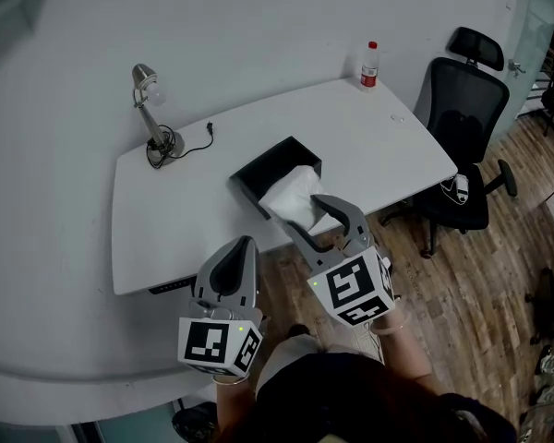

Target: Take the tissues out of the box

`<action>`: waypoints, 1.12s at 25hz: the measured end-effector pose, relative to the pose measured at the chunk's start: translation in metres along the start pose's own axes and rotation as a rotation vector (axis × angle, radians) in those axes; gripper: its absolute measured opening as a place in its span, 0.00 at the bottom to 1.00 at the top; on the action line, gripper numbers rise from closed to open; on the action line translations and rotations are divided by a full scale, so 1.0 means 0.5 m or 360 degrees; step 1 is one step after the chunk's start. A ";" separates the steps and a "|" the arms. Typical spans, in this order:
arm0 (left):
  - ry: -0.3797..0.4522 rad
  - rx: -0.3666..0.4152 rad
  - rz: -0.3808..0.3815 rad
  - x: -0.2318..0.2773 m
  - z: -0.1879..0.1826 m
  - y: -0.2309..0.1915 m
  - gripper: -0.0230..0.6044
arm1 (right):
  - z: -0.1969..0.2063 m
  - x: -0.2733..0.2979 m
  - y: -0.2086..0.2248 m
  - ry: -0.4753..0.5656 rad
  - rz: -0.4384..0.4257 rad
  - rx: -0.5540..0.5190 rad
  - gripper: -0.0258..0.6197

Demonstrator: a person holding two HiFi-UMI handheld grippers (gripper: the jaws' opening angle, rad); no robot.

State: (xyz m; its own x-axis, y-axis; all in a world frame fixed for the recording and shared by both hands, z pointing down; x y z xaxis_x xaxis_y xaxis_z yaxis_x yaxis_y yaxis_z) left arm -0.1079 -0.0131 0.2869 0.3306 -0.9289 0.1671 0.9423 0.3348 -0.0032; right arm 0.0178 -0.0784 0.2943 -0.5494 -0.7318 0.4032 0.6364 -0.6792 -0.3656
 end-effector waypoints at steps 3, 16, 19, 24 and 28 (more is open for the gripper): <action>-0.0015 -0.0004 -0.0009 -0.012 0.006 0.016 0.08 | 0.007 -0.018 -0.007 0.0013 -0.0009 0.0003 0.39; -0.0032 0.0006 -0.0028 -0.049 0.017 0.074 0.08 | 0.027 -0.093 -0.018 0.0071 -0.0009 0.0013 0.39; -0.0035 0.0014 -0.0036 -0.059 0.016 0.082 0.08 | 0.026 -0.110 -0.022 0.0105 -0.0013 0.0023 0.39; -0.0035 0.0032 -0.0037 -0.074 0.016 0.103 0.08 | 0.030 -0.136 -0.032 0.0133 -0.0027 0.0038 0.39; -0.0031 0.0047 -0.0030 -0.085 0.014 0.118 0.08 | 0.034 -0.156 -0.040 0.0158 -0.0029 0.0040 0.38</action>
State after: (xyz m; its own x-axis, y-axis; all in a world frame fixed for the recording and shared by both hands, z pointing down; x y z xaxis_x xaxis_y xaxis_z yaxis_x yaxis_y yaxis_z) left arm -0.0666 0.0473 0.2867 0.3114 -0.9319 0.1858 0.9463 0.3220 0.0293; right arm 0.0570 -0.0071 0.2842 -0.6112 -0.7222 0.3239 0.6385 -0.6917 -0.3374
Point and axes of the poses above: the fingertips, and each gripper's own axes: x forward along the fingers, y to its right, z out of its underside, the point moved 5 cm from there along -x, backward along the fingers, and after that the axes turned 11 degrees about -y, right-handed, at the moved point
